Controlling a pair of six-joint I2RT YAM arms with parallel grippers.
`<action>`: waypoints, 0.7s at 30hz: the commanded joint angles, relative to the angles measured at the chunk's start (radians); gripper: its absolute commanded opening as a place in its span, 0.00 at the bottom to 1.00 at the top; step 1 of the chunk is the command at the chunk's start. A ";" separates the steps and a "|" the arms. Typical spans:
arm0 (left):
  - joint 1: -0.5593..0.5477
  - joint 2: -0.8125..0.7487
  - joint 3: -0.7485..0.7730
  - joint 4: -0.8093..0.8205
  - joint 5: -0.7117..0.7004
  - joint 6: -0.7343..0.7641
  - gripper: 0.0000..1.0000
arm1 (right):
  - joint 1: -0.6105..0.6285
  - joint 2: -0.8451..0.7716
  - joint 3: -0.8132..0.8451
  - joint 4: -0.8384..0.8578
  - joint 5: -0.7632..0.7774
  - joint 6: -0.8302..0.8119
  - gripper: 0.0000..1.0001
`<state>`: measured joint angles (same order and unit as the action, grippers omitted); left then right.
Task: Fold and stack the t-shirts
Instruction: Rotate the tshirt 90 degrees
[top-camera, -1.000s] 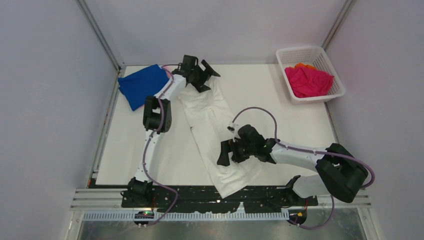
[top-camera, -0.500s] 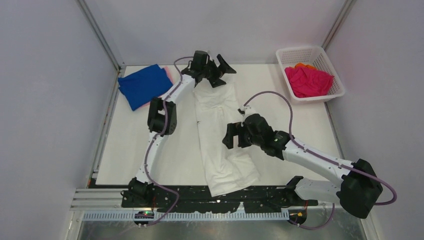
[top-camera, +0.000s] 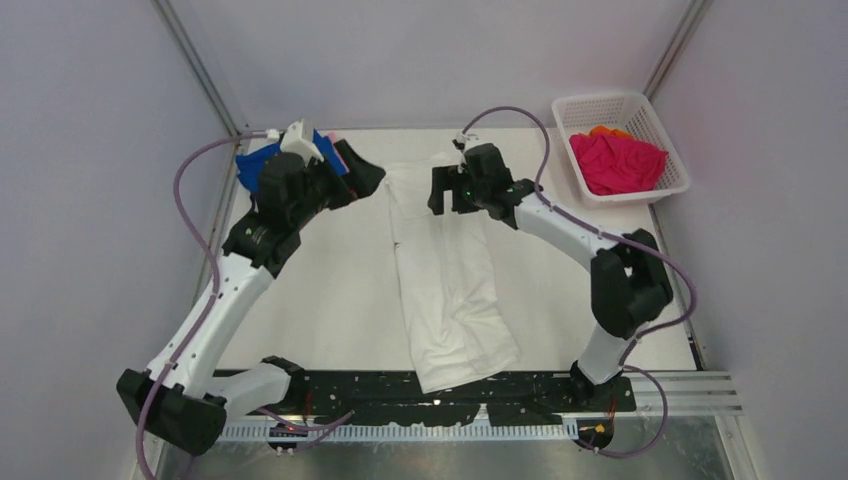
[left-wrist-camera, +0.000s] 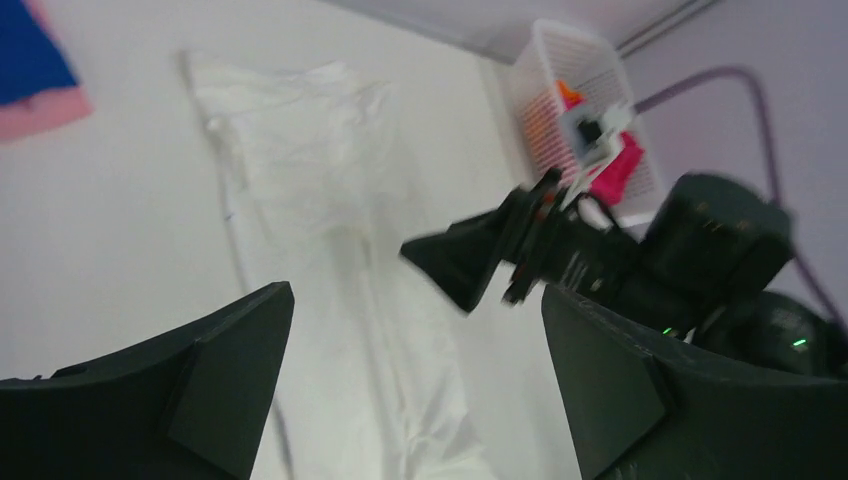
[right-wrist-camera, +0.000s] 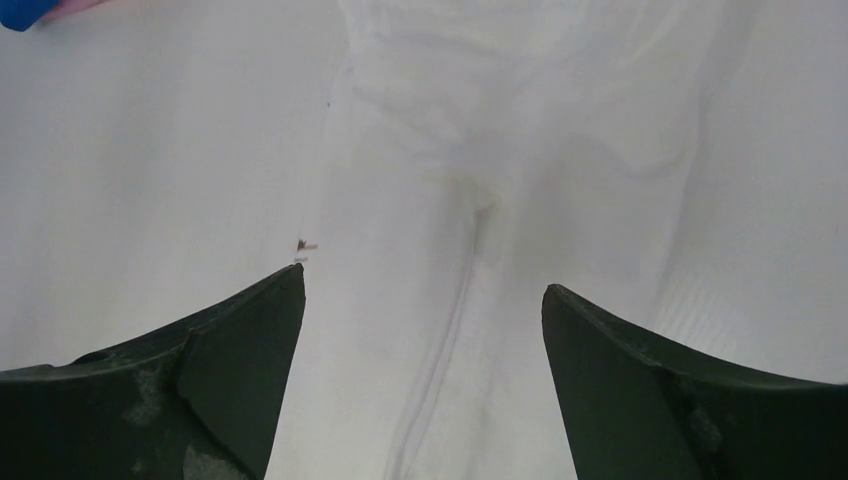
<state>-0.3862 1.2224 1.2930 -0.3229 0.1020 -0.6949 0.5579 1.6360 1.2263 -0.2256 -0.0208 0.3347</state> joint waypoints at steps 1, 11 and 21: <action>0.000 -0.080 -0.338 -0.080 -0.274 0.000 1.00 | -0.011 0.233 0.253 -0.031 -0.140 -0.075 0.95; -0.003 -0.148 -0.556 -0.041 -0.120 -0.044 1.00 | -0.028 0.733 0.780 -0.124 -0.329 0.051 0.95; -0.006 -0.099 -0.578 0.005 -0.016 -0.019 1.00 | -0.151 0.811 0.767 -0.126 -0.391 0.224 0.95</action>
<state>-0.3870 1.1027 0.7162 -0.3798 0.0322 -0.7284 0.4725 2.4287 1.9957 -0.3275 -0.3908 0.4713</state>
